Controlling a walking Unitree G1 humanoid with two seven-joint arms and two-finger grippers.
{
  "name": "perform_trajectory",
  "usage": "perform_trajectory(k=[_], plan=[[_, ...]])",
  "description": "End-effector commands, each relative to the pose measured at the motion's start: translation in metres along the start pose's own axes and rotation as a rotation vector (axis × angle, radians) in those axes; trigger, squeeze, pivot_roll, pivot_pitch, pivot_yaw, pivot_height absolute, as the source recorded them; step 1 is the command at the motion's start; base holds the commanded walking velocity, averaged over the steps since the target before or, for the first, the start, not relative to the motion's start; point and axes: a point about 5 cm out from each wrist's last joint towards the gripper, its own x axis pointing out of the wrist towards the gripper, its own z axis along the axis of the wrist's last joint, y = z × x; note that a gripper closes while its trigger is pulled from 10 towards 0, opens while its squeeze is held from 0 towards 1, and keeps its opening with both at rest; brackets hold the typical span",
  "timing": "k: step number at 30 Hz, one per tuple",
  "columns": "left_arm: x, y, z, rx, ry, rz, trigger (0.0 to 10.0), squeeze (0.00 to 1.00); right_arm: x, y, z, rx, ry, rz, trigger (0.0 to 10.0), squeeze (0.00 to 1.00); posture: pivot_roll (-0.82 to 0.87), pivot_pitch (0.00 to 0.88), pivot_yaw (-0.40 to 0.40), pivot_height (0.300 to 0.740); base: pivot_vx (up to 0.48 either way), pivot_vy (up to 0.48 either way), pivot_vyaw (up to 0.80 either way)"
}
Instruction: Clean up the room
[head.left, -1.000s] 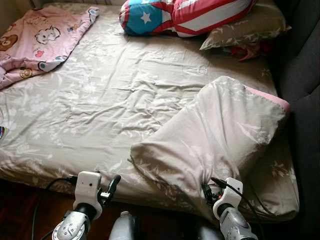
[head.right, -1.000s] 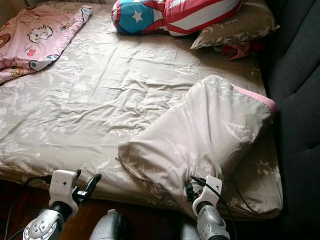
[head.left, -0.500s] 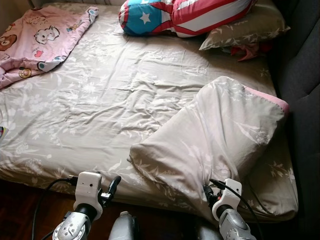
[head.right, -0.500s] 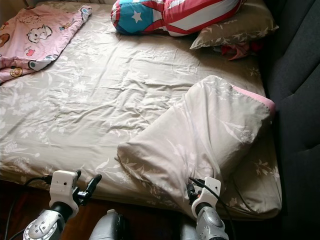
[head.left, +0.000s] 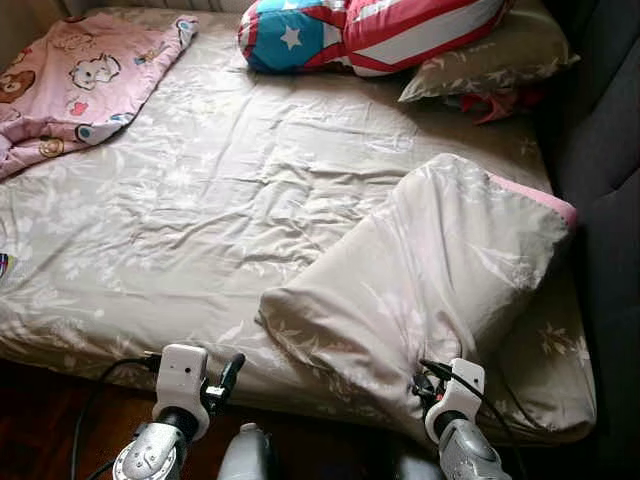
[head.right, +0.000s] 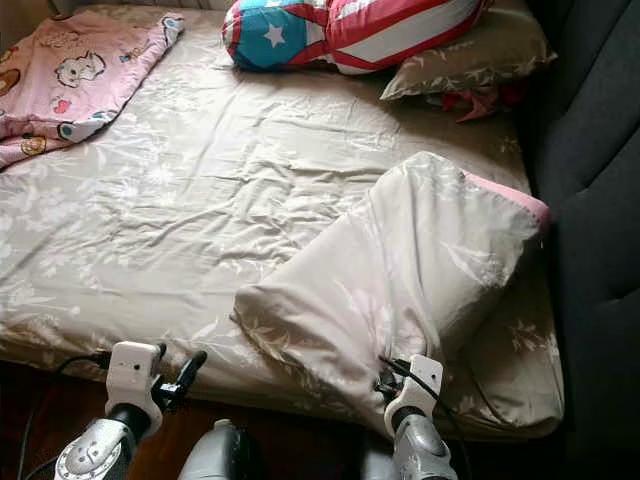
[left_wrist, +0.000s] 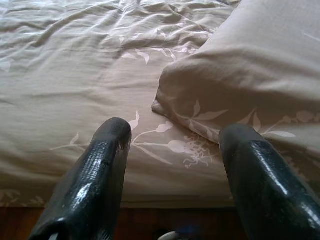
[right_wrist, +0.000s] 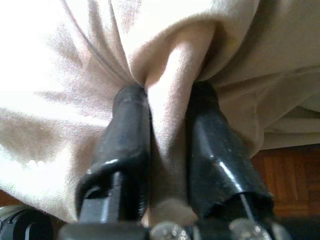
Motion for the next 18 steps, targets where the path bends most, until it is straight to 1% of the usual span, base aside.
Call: perform_trajectory(k=[1, 4, 5, 7, 10, 11, 12, 14, 15, 17, 18], plan=[[-0.002, 0.000, -0.007, 0.007, 0.023, 0.004, 10.0, 0.00, -0.005, -0.001, -0.018, 0.007, 0.067, -0.004, 0.0, 0.00, 0.01, 0.209, 0.016, 0.670, 0.000, 0.000, 0.00], [0.001, -0.001, -0.009, 0.005, 0.026, 0.005, 10.0, 0.00, -0.005, -0.001, -0.018, 0.009, 0.063, -0.005, 0.0, 0.00, 0.00, 0.197, 0.014, 0.670, 0.000, 0.000, 0.00], [0.003, -0.002, -0.011, 0.002, 0.025, 0.007, 10.0, 0.00, -0.006, -0.004, -0.018, 0.007, 0.054, -0.019, 0.0, 0.00, -0.01, 0.178, 0.011, 0.670, 0.000, 0.000, 0.00], [0.005, -0.002, -0.012, 0.001, 0.025, 0.008, 10.0, 0.00, -0.006, -0.006, -0.016, 0.006, 0.048, -0.032, 0.0, 0.00, -0.01, 0.172, 0.010, 0.670, 0.000, 0.000, 0.00], [0.009, -0.002, -0.013, 0.000, 0.025, 0.011, 10.0, 0.00, -0.005, -0.014, -0.009, 0.001, 0.019, -0.076, 0.0, 0.00, -0.02, 0.150, 0.006, 0.670, 0.000, 0.000, 0.00], [0.011, -0.001, -0.013, 0.000, 0.024, 0.014, 10.0, 0.00, -0.004, -0.018, -0.004, 0.003, 0.000, -0.098, 0.0, 0.00, -0.02, 0.144, 0.006, 0.670, 0.000, 0.000, 0.00], [0.013, 0.000, -0.013, 0.001, 0.021, 0.020, 10.0, 0.00, -0.004, -0.028, 0.010, 0.014, -0.057, -0.155, 0.0, 0.00, -0.03, 0.132, 0.004, 0.670, 0.000, 0.000, 0.00], [0.015, 0.001, -0.013, 0.001, 0.020, 0.022, 10.0, 0.00, -0.003, -0.034, 0.018, 0.020, -0.088, -0.185, 0.0, 0.00, -0.03, 0.128, 0.005, 0.670, 0.000, 0.000, 0.00], [0.016, 0.001, -0.013, 0.002, 0.019, 0.023, 10.0, 0.00, -0.004, -0.044, 0.033, 0.018, -0.144, -0.226, 0.0, 0.00, -0.04, 0.118, 0.004, 0.670, 0.000, 0.000, 0.00], [0.019, 0.002, -0.014, 0.002, 0.019, 0.024, 10.0, 0.00, -0.005, -0.052, 0.048, 0.004, -0.197, -0.259, 0.0, 0.00, -0.05, 0.105, 0.003, 0.670, 0.000, 0.000, 0.00], [0.021, 0.002, -0.014, 0.001, 0.018, 0.025, 10.0, 0.00, -0.007, -0.061, 0.061, -0.005, -0.243, -0.290, 0.0, 0.00, -0.06, 0.097, 0.002, 0.670, 0.000, 0.000, 0.00]])
